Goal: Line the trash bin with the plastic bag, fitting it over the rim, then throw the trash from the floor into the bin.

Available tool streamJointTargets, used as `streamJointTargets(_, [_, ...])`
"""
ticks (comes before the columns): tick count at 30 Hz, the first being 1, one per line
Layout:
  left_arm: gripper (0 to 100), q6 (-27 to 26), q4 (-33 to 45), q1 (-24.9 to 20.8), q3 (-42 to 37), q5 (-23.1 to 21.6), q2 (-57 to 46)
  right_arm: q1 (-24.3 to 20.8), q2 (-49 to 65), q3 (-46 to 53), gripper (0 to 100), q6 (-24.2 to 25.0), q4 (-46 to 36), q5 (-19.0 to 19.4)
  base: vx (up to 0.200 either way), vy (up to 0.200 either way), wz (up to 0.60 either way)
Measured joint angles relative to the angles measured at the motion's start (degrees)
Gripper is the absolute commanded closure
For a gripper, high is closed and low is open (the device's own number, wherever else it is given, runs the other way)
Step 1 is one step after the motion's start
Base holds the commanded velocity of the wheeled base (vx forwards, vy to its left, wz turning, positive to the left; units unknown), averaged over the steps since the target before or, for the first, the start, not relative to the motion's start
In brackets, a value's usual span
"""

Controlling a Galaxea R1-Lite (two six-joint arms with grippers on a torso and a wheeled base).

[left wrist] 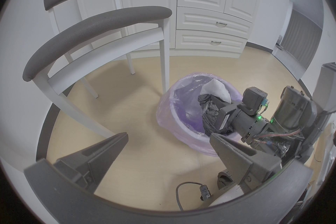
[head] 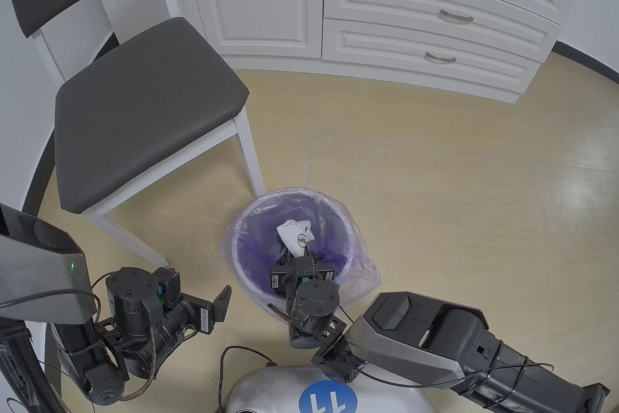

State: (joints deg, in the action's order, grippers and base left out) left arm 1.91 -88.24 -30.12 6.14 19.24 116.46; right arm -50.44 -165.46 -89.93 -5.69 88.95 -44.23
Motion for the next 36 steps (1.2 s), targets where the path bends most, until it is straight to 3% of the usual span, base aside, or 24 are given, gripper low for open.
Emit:
streamJointTargets(16, [0, 0.0, 0.0, 0.0, 0.05, -0.02, 0.3, 4.0, -3.94, -12.85, 100, 0.99, 0.02, 0.38, 0.0, 0.0, 0.0])
streamJointTargets(24, [0, 0.0, -0.01, 0.0, 0.0, -0.02, 0.46, 7.25, -5.57, -18.59, 100, -3.88, 0.02, 0.57, 0.0, 0.0, 0.0])
streamJointTargets(36, [0, 0.0, 0.0, 0.06, 0.0, -0.02, 0.66, 4.12, -5.9, -17.32, 100, -4.75, 0.02, -1.54, 0.0, 0.0, 0.0])
